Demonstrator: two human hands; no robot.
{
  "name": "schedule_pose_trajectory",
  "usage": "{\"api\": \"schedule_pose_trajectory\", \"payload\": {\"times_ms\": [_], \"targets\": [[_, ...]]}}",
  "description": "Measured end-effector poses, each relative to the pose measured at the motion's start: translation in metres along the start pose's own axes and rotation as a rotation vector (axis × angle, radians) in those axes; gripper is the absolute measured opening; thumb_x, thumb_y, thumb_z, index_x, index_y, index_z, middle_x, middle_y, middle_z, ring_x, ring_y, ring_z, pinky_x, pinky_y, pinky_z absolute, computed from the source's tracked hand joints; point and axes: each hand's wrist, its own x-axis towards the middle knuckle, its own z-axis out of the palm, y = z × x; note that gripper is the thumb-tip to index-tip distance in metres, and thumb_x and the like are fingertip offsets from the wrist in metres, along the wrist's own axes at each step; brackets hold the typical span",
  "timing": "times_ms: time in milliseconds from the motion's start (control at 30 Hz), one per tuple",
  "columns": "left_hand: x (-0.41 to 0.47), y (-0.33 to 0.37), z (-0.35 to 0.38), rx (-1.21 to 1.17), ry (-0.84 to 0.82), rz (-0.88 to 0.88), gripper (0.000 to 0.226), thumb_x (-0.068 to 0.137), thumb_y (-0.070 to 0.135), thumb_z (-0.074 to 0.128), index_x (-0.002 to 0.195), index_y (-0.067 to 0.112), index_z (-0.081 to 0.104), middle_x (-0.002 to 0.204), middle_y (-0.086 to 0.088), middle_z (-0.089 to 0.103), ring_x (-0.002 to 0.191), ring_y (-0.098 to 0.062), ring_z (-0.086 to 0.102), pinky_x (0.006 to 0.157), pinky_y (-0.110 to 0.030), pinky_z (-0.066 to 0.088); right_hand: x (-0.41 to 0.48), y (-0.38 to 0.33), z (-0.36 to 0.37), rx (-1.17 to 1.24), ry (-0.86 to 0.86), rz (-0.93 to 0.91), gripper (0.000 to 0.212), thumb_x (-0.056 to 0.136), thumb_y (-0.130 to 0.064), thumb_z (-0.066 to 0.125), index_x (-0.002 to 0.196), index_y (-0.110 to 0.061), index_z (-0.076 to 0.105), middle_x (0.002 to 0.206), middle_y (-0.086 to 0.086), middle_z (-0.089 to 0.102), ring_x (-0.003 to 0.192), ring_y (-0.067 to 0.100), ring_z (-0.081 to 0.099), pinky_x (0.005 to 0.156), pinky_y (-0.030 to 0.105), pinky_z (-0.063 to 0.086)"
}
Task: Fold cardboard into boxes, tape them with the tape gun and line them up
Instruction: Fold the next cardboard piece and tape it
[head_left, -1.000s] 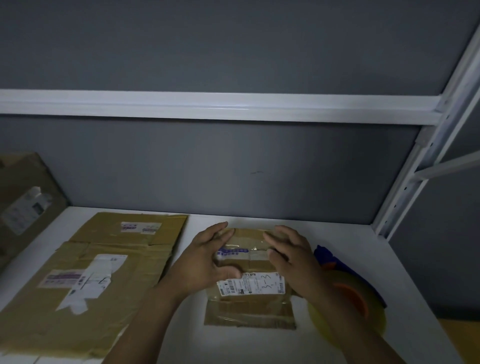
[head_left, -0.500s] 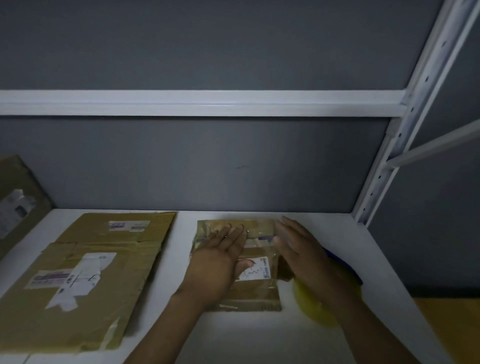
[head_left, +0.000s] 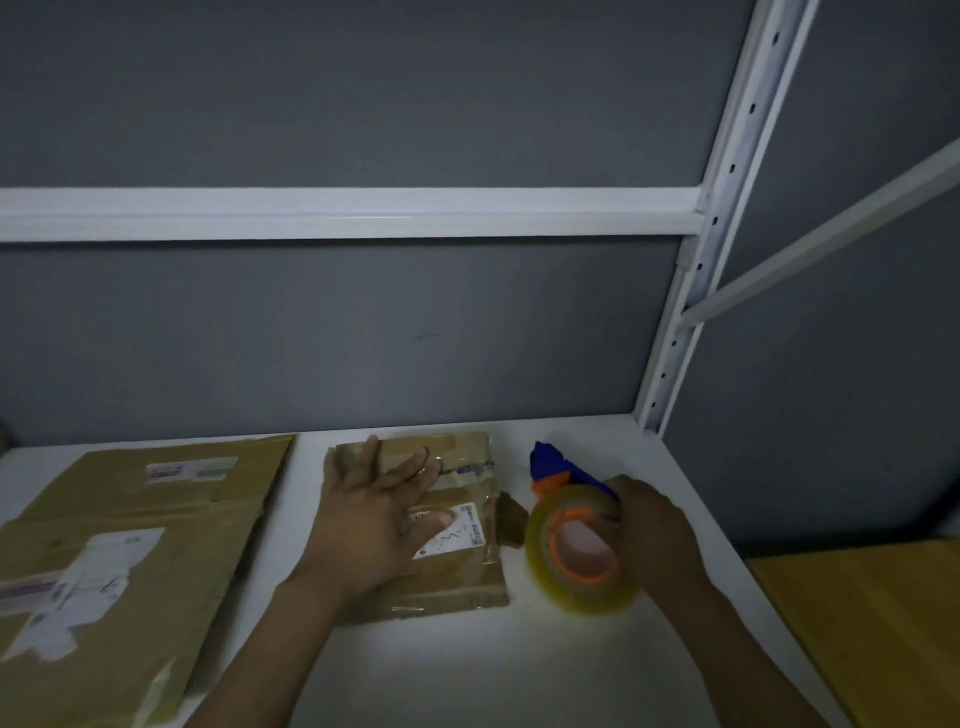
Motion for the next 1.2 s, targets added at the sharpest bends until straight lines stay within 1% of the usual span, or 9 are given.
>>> {"api": "schedule_pose_trajectory", "payload": {"times_ms": [267,400,500,567,633,733,867,1033,1200], "targets": [[0.009,-0.007,-0.001,-0.104,-0.052,0.025,0.107,0.056,0.081,-0.038,0.147,0.051,0.010,0.145,0.031,-0.005,0.148,-0.018,-0.010,0.117,-0.042,-0.014,0.008,-0.064,-0.065,0.344,0.475,-0.177,0.030,0.083,-0.039,0.069,0.100,-0.020,0.053,0.081,-0.007,0.052,0.067,0.004,0.049,0.053,0.010,0.030],[0.005,-0.007,0.000,-0.199,-0.040,0.039,0.101,0.066,0.080,-0.030,0.148,0.047,0.018,0.149,0.028,0.005,0.145,-0.012,-0.008,0.114,-0.025,-0.014,0.031,-0.105,-0.066,0.280,0.495,-0.315,0.037,0.086,-0.036,0.067,0.112,-0.013,0.056,0.096,0.000,0.055,0.080,0.014,0.052,0.059,0.007,0.030],[-0.002,-0.009,-0.012,-0.179,0.031,0.059,0.073,0.094,0.067,-0.003,0.138,0.041,0.048,0.144,0.023,0.041,0.142,-0.015,0.029,0.113,-0.018,-0.003,0.046,-0.116,-0.053,0.173,0.391,-0.467,0.043,0.083,-0.034,0.071,0.114,-0.008,0.057,0.103,0.008,0.059,0.085,0.022,0.059,0.064,0.018,0.038],[-0.003,-0.009,-0.013,-0.173,0.096,0.065,0.076,0.090,0.066,-0.006,0.142,0.040,0.043,0.146,0.029,0.034,0.145,-0.005,0.018,0.113,-0.013,-0.007,0.048,-0.115,-0.047,0.214,0.307,-0.495,0.041,0.082,-0.034,0.072,0.112,-0.011,0.054,0.103,0.002,0.055,0.085,0.012,0.057,0.063,0.012,0.038],[-0.003,-0.007,-0.017,-0.379,0.020,-0.005,0.079,0.085,0.067,-0.007,0.138,0.043,0.047,0.143,0.029,0.039,0.143,0.003,0.015,0.116,-0.016,0.004,0.052,-0.111,-0.044,0.315,0.263,-0.510,0.038,0.081,-0.028,0.074,0.110,-0.019,0.050,0.104,-0.008,0.048,0.088,-0.004,0.052,0.063,0.006,0.042],[0.003,0.003,-0.046,-1.036,0.208,-0.318,0.061,0.089,0.064,0.017,0.096,0.034,0.069,0.099,0.012,0.072,0.096,-0.001,0.064,0.090,-0.030,0.051,0.061,-0.107,-0.042,0.407,0.260,-0.592,0.044,0.075,-0.018,0.079,0.102,-0.021,0.044,0.104,-0.020,0.042,0.098,-0.017,0.045,0.073,0.002,0.041],[0.027,0.000,-0.088,-1.741,0.163,-0.548,0.055,0.092,0.059,0.039,0.097,0.014,0.072,0.088,-0.005,0.075,0.075,-0.015,0.071,0.064,-0.027,0.054,0.067,-0.108,-0.042,0.451,0.255,-0.677,0.045,0.068,-0.037,0.070,0.103,-0.027,0.044,0.110,-0.027,0.040,0.097,-0.010,0.044,0.075,0.003,0.038],[0.045,-0.002,-0.105,-1.918,0.076,-0.633,0.013,0.090,0.012,0.063,0.080,0.005,0.065,0.057,-0.005,0.064,0.047,-0.008,0.057,0.043,-0.017,0.046,0.070,-0.112,-0.049,0.274,0.126,-0.740,0.063,0.076,-0.050,0.054,0.130,-0.067,0.026,0.123,-0.044,0.030,0.112,-0.016,0.038,0.084,-0.001,0.032],[0.047,-0.008,-0.105,-1.933,0.091,-0.691,0.014,0.089,0.000,0.058,0.076,0.002,0.062,0.054,-0.006,0.060,0.043,-0.007,0.047,0.040,-0.015,0.042,0.074,-0.113,-0.049,0.154,0.083,-0.764,0.079,0.077,-0.030,0.052,0.127,-0.076,0.011,0.118,-0.035,0.028,0.101,-0.004,0.047,0.074,0.007,0.041]]}}
